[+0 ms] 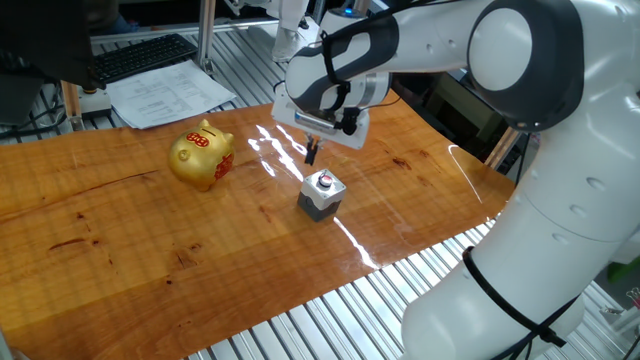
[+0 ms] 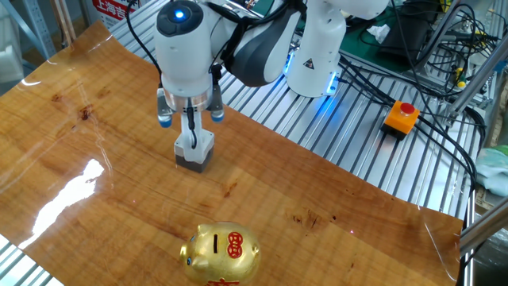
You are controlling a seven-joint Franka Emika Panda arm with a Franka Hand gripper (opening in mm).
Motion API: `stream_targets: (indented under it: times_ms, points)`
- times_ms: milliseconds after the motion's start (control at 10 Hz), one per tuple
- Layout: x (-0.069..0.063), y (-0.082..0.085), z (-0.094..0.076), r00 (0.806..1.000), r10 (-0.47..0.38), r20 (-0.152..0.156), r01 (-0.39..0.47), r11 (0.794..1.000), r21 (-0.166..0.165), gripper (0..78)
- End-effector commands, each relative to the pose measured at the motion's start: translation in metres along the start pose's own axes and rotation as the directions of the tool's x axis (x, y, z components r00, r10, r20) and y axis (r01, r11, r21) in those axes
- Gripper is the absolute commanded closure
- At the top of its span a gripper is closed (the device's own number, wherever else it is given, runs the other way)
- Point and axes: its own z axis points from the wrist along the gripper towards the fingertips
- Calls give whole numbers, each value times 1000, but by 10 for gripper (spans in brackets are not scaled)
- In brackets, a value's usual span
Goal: Drop coins into a piggy bank
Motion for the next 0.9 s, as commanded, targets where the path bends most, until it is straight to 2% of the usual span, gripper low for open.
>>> stream_targets:
  times_ms: [100,500,900]
  points:
    - [1,-7,0,1000,28,5,-28,1000,3,776]
    - [2,-12,-4,997,78,1,-78,997,4,776]
    - [-5,-20,5,989,148,2,-148,989,1,776]
